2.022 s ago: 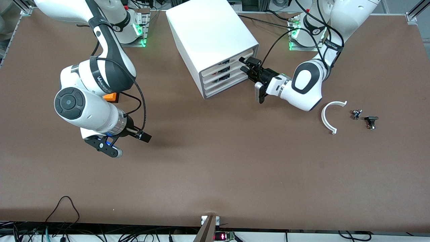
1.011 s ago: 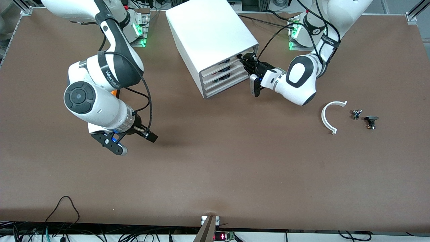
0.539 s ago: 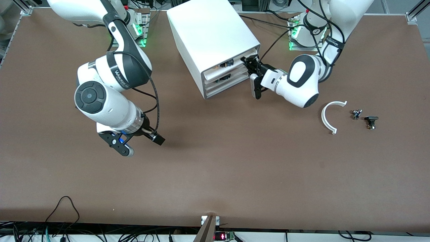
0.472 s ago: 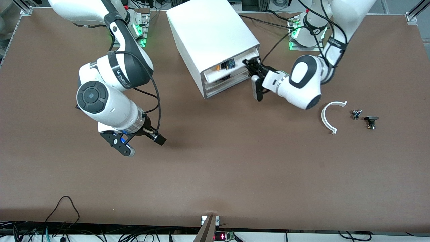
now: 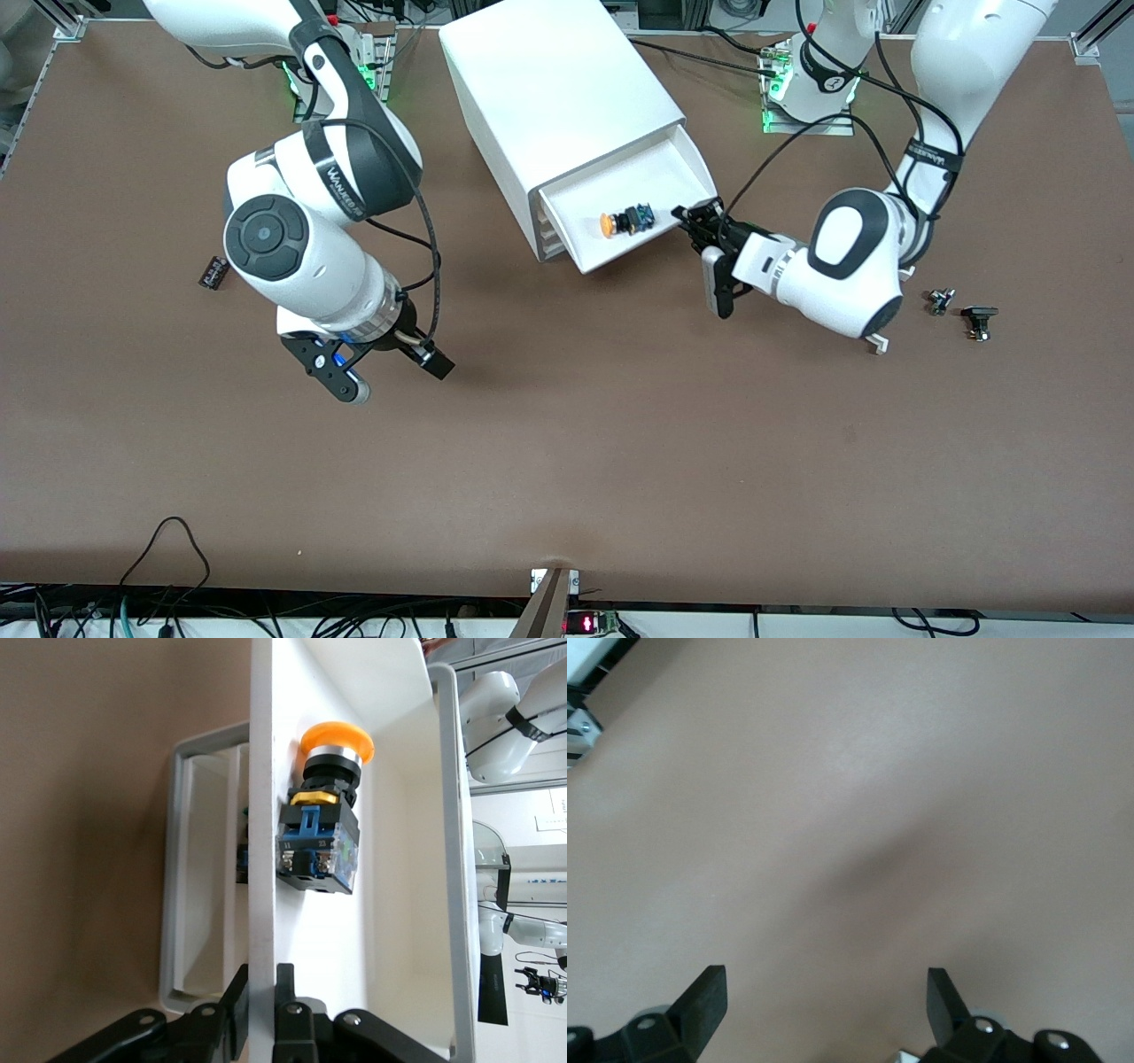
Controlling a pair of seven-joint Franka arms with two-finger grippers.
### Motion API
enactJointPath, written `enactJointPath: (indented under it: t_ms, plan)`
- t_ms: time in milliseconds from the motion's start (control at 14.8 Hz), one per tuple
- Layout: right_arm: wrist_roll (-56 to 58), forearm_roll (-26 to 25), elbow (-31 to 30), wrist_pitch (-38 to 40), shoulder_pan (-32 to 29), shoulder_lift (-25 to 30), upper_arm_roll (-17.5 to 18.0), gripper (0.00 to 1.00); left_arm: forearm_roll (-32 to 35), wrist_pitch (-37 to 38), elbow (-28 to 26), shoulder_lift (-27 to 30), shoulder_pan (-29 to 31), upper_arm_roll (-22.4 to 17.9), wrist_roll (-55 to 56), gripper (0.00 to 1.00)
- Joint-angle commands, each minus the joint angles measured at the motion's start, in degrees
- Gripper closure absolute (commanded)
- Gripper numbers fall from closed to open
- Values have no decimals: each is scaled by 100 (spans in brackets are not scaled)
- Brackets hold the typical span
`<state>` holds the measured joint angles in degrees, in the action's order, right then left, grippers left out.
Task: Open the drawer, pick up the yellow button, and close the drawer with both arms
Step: 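Move the right gripper over the open drawer while the left gripper withdraws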
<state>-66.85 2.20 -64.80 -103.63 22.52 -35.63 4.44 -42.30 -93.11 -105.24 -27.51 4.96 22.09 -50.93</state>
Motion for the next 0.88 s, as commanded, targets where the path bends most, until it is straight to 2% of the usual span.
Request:
enactJointPath:
  t_ms: [0, 135, 472, 809]
  plan:
    - [-258, 52, 275, -95, 147, -129, -23, 0, 372, -128, 232, -167, 136, -3, -4, 100]
    - [-336, 52, 284, -235, 234, -129, -23, 0, 372, -76, 232, -141, 172, -3, -4, 2]
    - [-864, 52, 284, -763, 612, -129, -31, 0, 389, 371, 565, -115, 277, -12, 249, 0]
    - [-1522, 26, 284, -1281, 1078, -138, -40, 0, 1196, 1118, 1496, -115, 304, -3, 1303, 0]
